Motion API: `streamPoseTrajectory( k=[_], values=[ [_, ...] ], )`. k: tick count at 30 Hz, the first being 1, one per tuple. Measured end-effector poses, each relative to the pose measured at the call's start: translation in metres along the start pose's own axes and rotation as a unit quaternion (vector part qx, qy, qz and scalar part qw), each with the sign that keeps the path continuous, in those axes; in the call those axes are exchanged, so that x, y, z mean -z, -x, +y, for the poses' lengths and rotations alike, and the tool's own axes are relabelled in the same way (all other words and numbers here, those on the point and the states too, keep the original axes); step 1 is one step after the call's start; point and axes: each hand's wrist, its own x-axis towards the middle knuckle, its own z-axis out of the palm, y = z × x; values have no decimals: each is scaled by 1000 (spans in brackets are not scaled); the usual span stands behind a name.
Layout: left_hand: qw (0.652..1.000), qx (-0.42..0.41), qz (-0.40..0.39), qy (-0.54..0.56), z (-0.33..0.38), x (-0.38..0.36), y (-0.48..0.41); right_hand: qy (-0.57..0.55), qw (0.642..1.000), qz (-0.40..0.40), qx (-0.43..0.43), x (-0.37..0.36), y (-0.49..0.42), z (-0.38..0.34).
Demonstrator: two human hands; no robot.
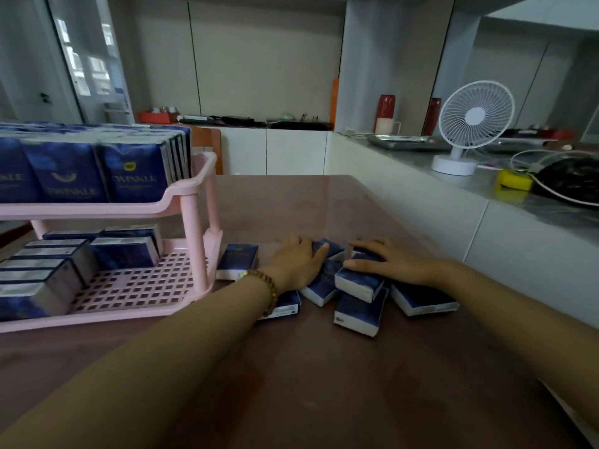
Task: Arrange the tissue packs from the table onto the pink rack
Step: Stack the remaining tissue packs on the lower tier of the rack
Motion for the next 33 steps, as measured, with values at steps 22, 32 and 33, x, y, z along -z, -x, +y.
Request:
streamPoseTrajectory(
  k=[22, 32, 33],
  values=[
    [995, 5, 28, 91, -50, 29, 264, -59, 987, 35, 144, -114, 153, -130],
    [997, 14, 56, 51, -112, 57, 277, -88, 976, 59, 189, -135, 150, -185],
    [998, -8, 49, 45, -113, 57, 278, -87, 976, 44, 193, -133, 152, -184]
  ],
)
